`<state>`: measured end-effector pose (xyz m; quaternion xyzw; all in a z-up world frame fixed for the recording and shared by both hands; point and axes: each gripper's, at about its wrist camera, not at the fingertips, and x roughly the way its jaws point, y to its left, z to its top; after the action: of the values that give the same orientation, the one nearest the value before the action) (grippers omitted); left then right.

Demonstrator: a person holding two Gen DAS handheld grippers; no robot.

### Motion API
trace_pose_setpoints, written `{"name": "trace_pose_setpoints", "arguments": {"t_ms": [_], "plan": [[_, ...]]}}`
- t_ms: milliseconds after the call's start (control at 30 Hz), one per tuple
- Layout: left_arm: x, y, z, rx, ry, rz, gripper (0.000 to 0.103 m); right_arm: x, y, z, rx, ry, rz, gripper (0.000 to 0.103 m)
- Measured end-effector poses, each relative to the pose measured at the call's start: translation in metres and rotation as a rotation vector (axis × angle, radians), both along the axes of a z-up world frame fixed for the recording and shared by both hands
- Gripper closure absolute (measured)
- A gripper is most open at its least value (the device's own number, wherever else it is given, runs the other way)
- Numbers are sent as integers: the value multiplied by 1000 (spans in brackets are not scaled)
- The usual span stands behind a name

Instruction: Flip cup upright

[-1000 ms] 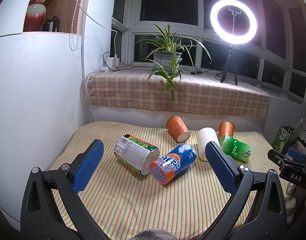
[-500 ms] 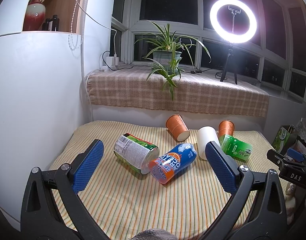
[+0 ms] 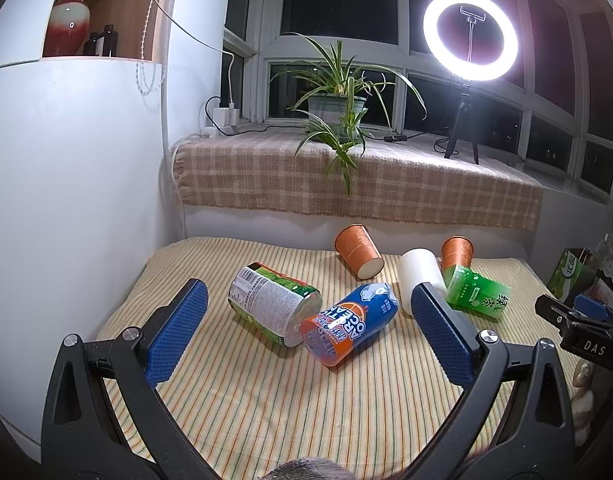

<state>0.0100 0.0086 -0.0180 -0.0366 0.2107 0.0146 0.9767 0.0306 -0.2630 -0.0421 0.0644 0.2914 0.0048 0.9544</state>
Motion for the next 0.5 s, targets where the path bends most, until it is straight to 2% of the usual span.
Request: {"name": "trace_pose_setpoints", "arguments": {"t_ms": [267,500], "plan": [[6,3,-2,6,18,7,0,16,1,-3,27,22,16,1],[10,12,-10,4,49,7,0,52,-11,-2,70,43,6,1]]}}
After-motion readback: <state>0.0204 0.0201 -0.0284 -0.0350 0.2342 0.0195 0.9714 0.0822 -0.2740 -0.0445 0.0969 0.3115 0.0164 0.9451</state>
